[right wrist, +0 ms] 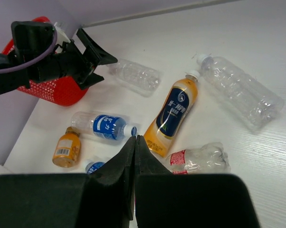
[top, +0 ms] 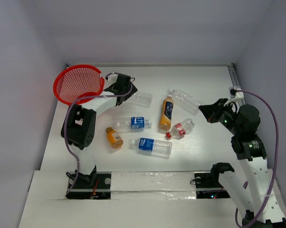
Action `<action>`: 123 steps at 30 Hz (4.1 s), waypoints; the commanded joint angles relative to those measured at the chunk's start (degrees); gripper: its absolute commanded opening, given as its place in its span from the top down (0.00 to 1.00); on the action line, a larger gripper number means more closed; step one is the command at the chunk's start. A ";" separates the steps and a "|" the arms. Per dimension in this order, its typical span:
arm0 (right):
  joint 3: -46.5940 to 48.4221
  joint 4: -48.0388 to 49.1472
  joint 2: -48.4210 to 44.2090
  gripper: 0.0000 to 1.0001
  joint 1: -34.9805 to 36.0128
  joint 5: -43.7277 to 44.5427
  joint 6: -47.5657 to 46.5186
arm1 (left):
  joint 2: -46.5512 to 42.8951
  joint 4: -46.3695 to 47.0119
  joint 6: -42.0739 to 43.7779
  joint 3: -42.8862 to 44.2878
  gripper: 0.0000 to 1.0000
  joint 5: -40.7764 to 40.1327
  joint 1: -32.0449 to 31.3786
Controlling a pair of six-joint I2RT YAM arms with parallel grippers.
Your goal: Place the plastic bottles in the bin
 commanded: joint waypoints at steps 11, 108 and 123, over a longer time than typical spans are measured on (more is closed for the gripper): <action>-1.19 8.64 8.93 0.57 4.98 3.27 -0.84 | 9.79 -2.74 0.88 10.17 0.13 -2.86 0.21; 49.71 0.02 58.00 0.35 16.12 33.26 -11.31 | -33.34 18.88 34.81 -3.18 0.08 -19.30 19.72; 53.37 41.92 65.60 0.34 39.08 16.28 14.43 | -63.20 4.13 18.72 -16.09 0.35 13.21 19.72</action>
